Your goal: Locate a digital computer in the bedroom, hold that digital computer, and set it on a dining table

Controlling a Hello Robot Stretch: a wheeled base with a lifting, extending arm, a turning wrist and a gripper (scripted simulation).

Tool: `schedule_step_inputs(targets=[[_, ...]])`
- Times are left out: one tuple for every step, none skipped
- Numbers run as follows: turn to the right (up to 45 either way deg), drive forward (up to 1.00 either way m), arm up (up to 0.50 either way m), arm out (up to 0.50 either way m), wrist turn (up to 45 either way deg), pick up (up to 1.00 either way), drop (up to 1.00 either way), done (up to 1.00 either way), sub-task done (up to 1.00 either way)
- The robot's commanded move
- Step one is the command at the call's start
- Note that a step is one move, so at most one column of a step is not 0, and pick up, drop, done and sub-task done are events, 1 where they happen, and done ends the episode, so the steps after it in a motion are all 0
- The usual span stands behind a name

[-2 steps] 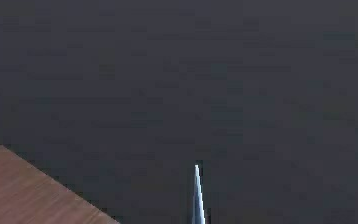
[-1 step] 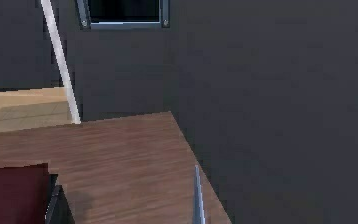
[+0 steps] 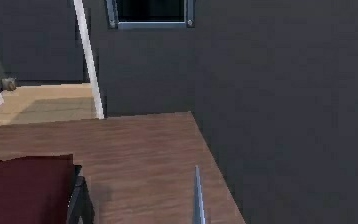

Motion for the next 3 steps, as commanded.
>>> schedule_step_inputs(targets=[[0.0,0.10,0.00,0.00,0.0,0.00,0.00,0.00,0.00],[-3.0,0.00,0.00,0.00,0.0,0.00,0.00,0.00,0.00],[0.0,1.00,0.00,0.00,0.0,0.00,0.00,0.00,0.00]])
